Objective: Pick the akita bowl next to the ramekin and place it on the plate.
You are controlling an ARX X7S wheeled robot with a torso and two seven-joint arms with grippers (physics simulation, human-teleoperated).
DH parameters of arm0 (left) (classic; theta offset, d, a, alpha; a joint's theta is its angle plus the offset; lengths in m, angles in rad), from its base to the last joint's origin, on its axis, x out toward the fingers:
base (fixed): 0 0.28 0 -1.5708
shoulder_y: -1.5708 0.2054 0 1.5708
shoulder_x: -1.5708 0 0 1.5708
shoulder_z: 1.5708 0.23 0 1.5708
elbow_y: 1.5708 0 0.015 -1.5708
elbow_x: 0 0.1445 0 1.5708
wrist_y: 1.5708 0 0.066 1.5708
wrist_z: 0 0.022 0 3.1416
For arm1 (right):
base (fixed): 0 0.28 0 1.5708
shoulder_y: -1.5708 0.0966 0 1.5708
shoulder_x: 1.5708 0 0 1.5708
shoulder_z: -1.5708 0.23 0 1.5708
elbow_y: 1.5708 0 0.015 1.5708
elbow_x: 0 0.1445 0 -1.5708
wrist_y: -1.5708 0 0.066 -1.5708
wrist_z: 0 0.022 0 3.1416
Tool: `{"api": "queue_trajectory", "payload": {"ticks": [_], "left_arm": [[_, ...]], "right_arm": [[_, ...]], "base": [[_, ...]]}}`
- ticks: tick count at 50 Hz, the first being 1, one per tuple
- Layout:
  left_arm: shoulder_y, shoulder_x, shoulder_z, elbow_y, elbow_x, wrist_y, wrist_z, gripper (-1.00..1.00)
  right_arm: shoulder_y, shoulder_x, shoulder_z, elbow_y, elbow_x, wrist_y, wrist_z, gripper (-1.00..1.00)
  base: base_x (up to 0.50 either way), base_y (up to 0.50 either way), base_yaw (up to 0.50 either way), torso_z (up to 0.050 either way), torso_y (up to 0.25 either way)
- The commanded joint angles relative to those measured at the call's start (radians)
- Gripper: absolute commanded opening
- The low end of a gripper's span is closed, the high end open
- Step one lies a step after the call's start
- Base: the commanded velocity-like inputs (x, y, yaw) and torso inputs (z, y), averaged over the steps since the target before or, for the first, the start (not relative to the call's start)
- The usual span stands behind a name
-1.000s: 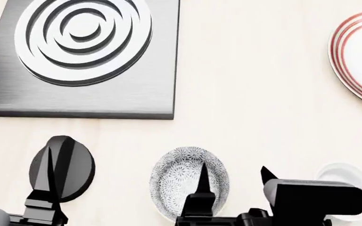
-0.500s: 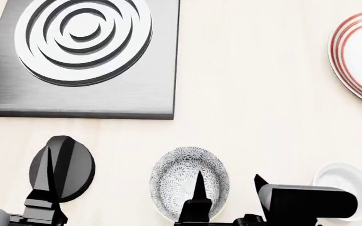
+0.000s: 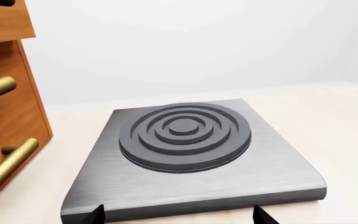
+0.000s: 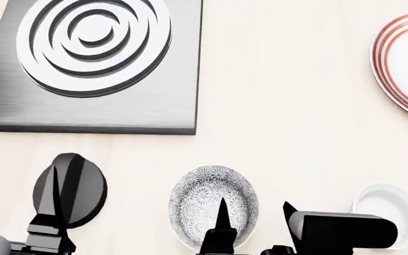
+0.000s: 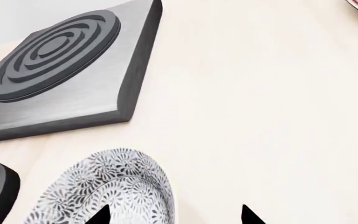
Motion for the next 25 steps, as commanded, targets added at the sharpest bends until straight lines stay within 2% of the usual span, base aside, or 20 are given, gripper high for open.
{"api": "queue_trajectory", "payload": {"ticks": [1, 4, 5, 25], "left_arm": [[0.000, 0.017, -0.024, 0.000, 0.011, -0.002, 0.018, 1.00], [0.000, 0.016, -0.023, -0.001, 0.011, -0.001, 0.017, 1.00], [0.000, 0.016, -0.024, -0.002, 0.011, -0.001, 0.016, 1.00], [-0.002, 0.010, -0.019, -0.007, 0.007, 0.004, 0.009, 1.00]], "right_arm": [[-0.007, -0.011, 0.011, 0.014, -0.008, -0.015, -0.018, 1.00], [-0.008, -0.010, 0.009, 0.018, -0.005, -0.020, -0.015, 1.00], [-0.009, -0.009, 0.008, 0.018, -0.004, -0.021, -0.015, -1.00], [-0.022, 0.001, 0.011, 0.022, 0.007, -0.068, 0.000, -1.00]], "base": [[0.00, 0.00, 0.00, 0.000, 0.000], [0.00, 0.00, 0.00, 0.000, 0.000], [0.00, 0.00, 0.00, 0.000, 0.000], [0.00, 0.00, 0.00, 0.000, 0.000]]}}
